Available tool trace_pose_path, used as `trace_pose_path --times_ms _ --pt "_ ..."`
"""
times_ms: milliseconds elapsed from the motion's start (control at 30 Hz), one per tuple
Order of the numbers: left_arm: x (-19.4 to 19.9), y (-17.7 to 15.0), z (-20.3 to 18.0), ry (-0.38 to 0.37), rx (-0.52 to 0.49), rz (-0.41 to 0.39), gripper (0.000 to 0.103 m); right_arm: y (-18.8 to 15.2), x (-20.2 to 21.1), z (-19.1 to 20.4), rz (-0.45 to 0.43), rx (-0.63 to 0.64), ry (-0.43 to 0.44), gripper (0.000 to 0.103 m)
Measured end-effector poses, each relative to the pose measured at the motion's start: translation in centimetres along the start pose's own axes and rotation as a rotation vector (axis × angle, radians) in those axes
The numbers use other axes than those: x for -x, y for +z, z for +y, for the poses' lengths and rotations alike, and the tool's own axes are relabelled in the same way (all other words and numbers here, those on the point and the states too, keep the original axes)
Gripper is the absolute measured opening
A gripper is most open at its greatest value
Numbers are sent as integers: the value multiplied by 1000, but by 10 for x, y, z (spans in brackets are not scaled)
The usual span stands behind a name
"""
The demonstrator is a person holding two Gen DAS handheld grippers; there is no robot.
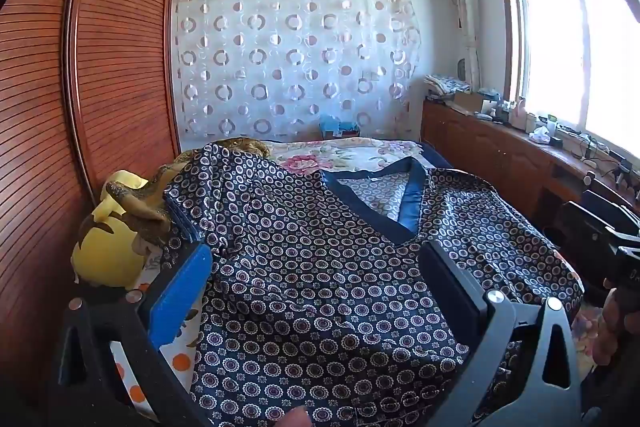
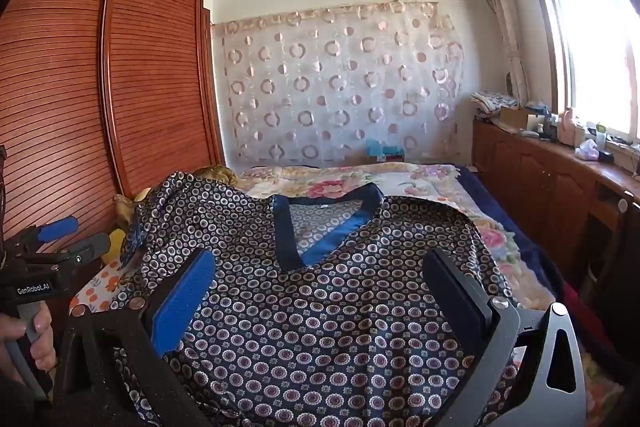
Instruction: Fold small clothes
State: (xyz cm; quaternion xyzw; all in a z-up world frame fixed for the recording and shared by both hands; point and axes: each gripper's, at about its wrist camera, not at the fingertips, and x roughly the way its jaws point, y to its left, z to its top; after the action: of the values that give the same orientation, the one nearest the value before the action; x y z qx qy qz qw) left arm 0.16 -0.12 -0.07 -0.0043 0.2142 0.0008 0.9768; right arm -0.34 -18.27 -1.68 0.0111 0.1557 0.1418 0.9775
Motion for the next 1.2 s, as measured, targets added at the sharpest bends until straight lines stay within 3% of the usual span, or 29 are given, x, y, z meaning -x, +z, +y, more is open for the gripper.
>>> trace_pose_path --times_ms 1200 --pt "10 4 2 -4 -10 -25 103 1 -2 -1 -11 -8 12 103"
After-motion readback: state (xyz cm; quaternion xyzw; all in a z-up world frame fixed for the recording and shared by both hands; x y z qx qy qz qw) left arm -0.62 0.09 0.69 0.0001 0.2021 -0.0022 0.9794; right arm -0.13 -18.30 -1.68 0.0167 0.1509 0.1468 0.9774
